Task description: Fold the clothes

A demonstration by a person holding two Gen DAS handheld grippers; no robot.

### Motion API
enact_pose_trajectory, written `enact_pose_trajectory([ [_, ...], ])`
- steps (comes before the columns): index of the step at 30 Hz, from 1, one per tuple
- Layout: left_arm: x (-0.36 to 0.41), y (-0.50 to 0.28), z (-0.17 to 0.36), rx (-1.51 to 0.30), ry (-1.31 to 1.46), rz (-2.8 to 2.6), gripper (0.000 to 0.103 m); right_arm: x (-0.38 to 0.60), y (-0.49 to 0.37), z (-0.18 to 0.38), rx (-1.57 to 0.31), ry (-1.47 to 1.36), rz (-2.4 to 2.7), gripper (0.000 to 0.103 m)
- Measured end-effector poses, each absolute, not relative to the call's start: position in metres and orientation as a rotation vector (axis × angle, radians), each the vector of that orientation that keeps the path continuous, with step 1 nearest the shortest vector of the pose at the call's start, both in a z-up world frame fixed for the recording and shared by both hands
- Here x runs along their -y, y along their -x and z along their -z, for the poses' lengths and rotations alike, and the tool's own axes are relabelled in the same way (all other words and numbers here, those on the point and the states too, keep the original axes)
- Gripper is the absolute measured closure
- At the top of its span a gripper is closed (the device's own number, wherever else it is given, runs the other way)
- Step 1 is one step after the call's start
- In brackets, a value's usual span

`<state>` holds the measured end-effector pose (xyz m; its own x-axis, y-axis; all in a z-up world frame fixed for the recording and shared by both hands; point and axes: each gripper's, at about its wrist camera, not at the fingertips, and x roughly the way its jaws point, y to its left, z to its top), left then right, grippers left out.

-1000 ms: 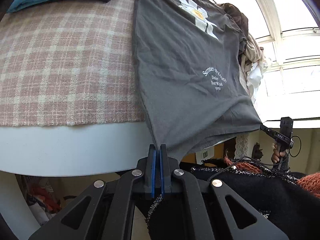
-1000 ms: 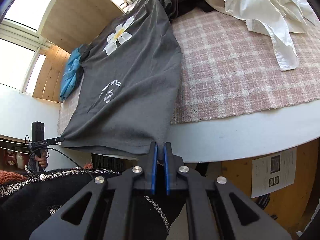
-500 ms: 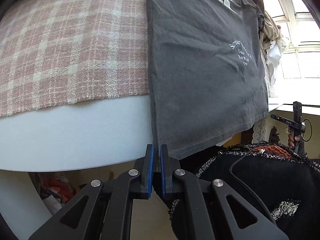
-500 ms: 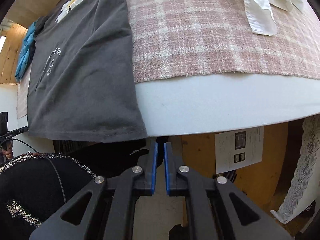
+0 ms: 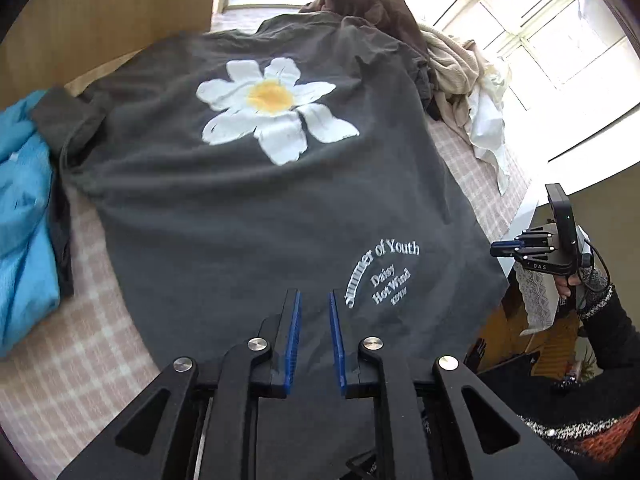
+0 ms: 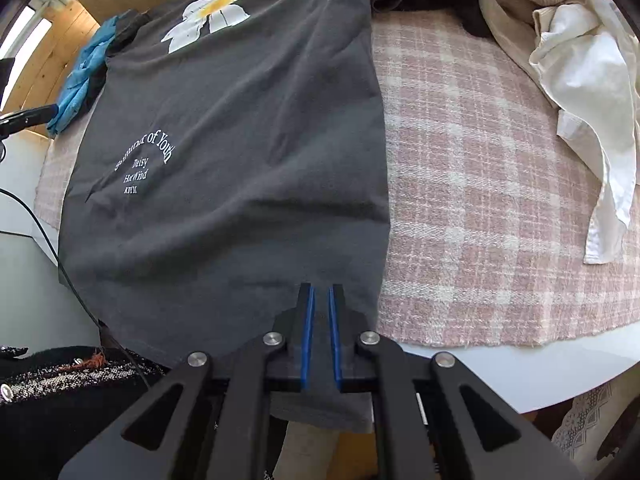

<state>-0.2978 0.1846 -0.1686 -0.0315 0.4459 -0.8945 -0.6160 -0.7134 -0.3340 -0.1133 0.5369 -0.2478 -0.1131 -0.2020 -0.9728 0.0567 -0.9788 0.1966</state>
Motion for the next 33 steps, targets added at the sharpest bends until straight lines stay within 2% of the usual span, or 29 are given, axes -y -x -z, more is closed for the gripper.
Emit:
enact_pose_trajectory([
  [1, -0.217, 0.317, 0.163, -0.225, 1.480, -1.814, 0.081, -0.542, 0.114, 0.249, 0.173, -1.970, 2.220, 0.089],
  [6, -0.378, 0.388, 0.152, -0.342, 1.422, -1.766, 0.080, -0.561, 0.118, 0.254, 0.224, -1.940, 2.202, 0.085],
  [9, -0.465, 0.416, 0.141, -0.385, 1.383, -1.774, 0.075, -0.564, 0.119, 0.257, 0.218, -1.908, 2.167, 0.084],
  [10, -0.490, 0.425, 0.139, -0.375, 1.380, -1.769, 0.068, -0.565, 0.119, 0.258, 0.211, -1.896, 2.150, 0.084],
  [11, -0.513, 0.433, 0.138, -0.367, 1.382, -1.761, 0.067, -0.566, 0.118, 0.258, 0.204, -1.883, 2.132, 0.084],
  [14, -0.562, 0.443, 0.147, -0.396, 1.424, -1.732, 0.067, -0.564, 0.115, 0.261, 0.170, -1.861, 2.092, 0.084],
  [20, -0.594, 0.442, 0.187, -0.589, 1.555, -1.724, 0.067, -0.563, 0.115, 0.266, 0.144, -1.822, 2.040, 0.084],
  [31, -0.606, 0.447, 0.208, -0.580, 1.650, -1.714, 0.066, -0.575, 0.118, 0.279, 0.148, -1.812, 2.004, 0.084],
  [33, -0.605, 0.445, 0.213, -0.583, 1.659, -1.703, 0.069, -0.576, 0.118, 0.280, 0.150, -1.807, 2.002, 0.084],
])
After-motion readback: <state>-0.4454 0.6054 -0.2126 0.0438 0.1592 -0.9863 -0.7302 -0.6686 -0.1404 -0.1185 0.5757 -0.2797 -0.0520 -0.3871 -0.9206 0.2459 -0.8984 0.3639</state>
